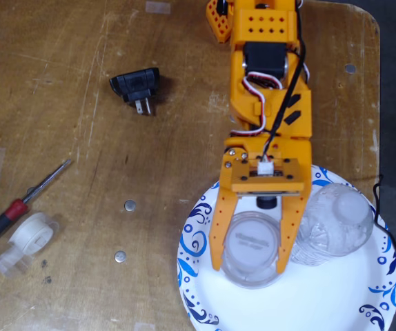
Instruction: Move the bottles to the plate
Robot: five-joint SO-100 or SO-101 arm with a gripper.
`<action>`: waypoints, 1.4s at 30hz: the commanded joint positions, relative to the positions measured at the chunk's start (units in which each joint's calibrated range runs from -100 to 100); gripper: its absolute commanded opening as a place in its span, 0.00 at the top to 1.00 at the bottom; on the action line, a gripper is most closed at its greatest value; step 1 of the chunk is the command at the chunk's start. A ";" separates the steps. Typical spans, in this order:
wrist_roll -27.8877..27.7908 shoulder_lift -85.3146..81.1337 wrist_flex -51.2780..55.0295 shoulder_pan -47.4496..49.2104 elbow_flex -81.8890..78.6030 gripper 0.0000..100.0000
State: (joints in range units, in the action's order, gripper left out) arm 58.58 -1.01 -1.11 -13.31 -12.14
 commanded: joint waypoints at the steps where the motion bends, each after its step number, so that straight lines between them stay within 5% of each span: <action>1: -0.16 -0.51 -1.07 -0.33 -0.65 0.90; 26: -2.56 -0.43 -21.00 -0.55 -17.41 0.90; 42: -2.35 -0.43 -21.35 -0.65 -17.68 0.89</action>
State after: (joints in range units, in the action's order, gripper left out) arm 56.24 -1.26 -21.96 -13.49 -29.86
